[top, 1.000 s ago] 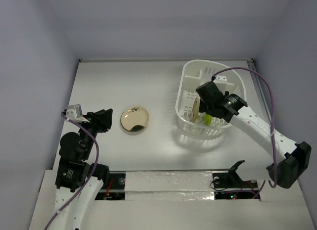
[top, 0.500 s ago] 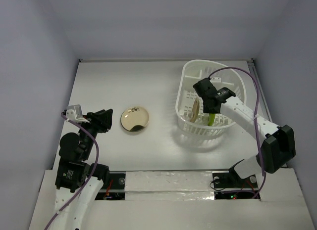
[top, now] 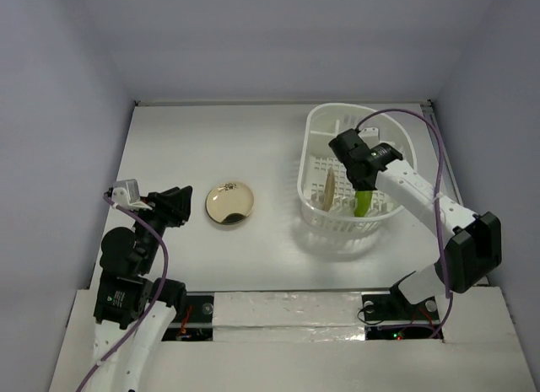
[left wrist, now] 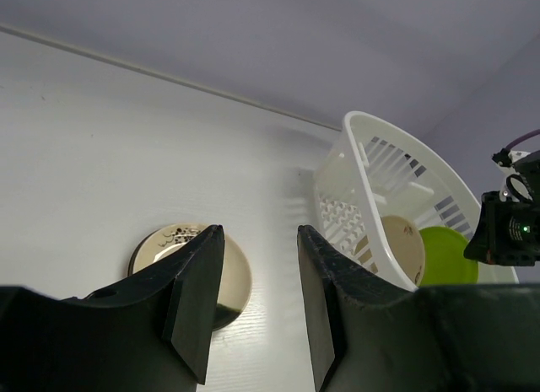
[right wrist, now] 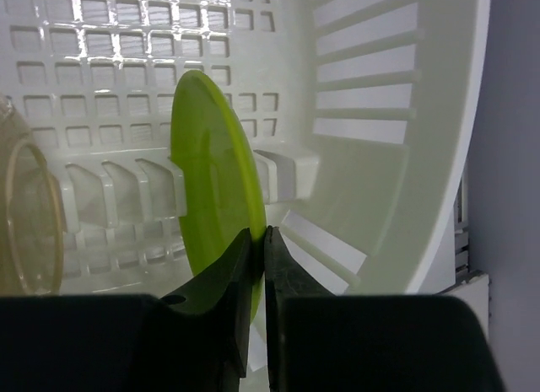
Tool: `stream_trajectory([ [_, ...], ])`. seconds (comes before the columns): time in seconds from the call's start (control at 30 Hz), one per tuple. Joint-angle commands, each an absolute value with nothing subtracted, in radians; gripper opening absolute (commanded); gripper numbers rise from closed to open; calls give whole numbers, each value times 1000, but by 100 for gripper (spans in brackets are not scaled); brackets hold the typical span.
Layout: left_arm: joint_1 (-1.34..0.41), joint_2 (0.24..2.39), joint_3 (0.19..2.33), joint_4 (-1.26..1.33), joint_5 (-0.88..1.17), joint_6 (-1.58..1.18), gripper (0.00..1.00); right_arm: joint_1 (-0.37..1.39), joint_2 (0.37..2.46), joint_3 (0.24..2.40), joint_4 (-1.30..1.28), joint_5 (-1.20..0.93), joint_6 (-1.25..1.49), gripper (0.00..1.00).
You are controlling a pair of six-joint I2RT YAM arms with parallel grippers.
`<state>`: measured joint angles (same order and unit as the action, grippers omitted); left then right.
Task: Unload the plates from the dish rack
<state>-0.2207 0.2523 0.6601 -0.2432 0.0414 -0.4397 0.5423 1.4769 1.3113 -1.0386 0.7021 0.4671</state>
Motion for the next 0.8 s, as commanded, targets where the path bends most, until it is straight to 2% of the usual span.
stream_trajectory([
  [0.0, -216, 242, 664, -193, 49, -436, 37, 541, 1488, 1405, -1084, 761, 434, 0],
  [0.37, -216, 242, 664, -192, 51, -436, 37, 541, 1459, 1502, -1169, 844, 407, 0],
  [0.53, -216, 245, 664, -192, 49, -437, 37, 541, 1410, 1626, -1227, 887, 442, 0],
  [0.63, -216, 248, 664, -192, 49, -437, 37, 560, 1341, 1705, -1178, 862, 439, 0],
  [0.77, -216, 253, 664, -192, 46, -437, 37, 610, 1269, 1703, -1021, 755, 420, 0],
])
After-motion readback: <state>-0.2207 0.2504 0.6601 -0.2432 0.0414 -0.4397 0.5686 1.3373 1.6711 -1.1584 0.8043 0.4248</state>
